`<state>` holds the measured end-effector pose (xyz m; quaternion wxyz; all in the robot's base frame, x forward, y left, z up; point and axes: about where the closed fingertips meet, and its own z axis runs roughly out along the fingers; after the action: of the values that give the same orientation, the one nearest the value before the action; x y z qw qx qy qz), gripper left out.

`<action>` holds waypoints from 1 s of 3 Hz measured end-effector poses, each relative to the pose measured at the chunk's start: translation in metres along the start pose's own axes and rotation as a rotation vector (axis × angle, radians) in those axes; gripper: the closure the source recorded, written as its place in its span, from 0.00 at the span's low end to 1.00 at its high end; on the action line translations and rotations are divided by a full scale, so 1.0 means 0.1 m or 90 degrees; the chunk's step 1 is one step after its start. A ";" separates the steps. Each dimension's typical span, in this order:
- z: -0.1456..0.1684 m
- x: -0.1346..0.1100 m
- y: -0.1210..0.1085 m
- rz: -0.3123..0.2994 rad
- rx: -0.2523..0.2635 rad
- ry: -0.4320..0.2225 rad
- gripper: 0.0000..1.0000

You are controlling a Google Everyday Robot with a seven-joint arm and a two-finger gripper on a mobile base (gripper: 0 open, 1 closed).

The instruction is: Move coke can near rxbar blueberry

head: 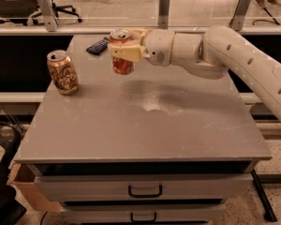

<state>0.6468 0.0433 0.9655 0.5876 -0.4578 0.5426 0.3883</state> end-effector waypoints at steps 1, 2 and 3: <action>0.08 0.02 -0.68 0.019 0.054 0.023 1.00; 0.33 0.07 -1.23 0.035 0.094 0.034 1.00; 0.57 0.24 -1.54 0.056 0.116 0.037 1.00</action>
Offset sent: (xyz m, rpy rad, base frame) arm 0.2000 0.0023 0.0094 -0.0217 0.0903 -0.2348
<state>0.8124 0.0535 0.9594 0.5931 -0.3895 0.6122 0.3490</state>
